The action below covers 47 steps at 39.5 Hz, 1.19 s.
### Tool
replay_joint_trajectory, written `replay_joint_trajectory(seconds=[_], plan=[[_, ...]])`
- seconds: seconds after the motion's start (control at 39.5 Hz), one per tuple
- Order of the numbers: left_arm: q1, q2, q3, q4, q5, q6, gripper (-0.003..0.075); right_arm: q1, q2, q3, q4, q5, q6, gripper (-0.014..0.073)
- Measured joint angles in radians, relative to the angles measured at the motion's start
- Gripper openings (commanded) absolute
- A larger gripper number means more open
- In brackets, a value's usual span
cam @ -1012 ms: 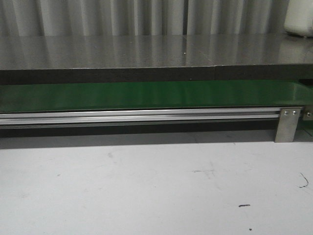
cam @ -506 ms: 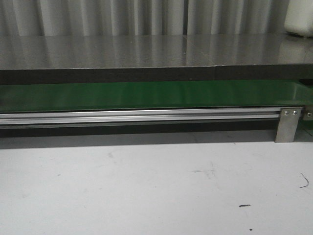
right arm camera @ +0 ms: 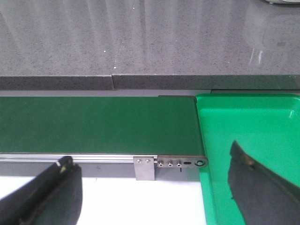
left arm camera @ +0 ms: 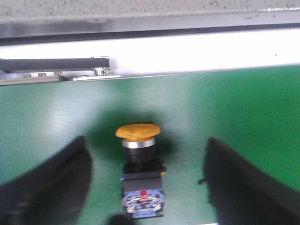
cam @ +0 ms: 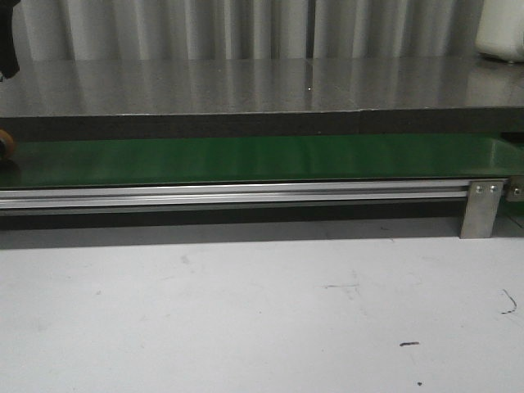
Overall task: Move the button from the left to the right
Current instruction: 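Lift the button with the left gripper and carry it onto the belt, then release the button on the belt and raise the left gripper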
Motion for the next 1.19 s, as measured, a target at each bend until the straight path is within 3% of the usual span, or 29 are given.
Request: replay_joint_trajectory(seconds=[0.1,0.13,0.33,0.56,0.99,1.19], plan=[[0.0,-0.002,-0.001,0.027,0.006,-0.005,-0.0007,0.0,0.0,0.0,0.0,0.0,0.0,0.0645],[0.0,-0.005,-0.001,0.039,0.008,-0.007,-0.0019,0.0,0.0,0.0,0.0,0.0,0.0,0.0645],[0.0,-0.174,0.125,0.137,0.008,-0.032,-0.0021,0.0,0.0,0.0,0.0,0.0,0.0,0.0645],[-0.002,-0.415,0.371,0.112,-0.036,-0.044,-0.0021,0.0,0.0,0.0,0.0,0.0,0.0,0.0645],[-0.107,-0.97,1.049,0.085,-0.573,-0.05,-0.0021,0.0,0.0,0.0,0.0,0.0,0.0,0.0645],[-0.113,-1.237,1.322,0.085,-0.725,-0.05,-0.0021,0.0,0.0,0.0,0.0,0.0,0.0,0.0645]])
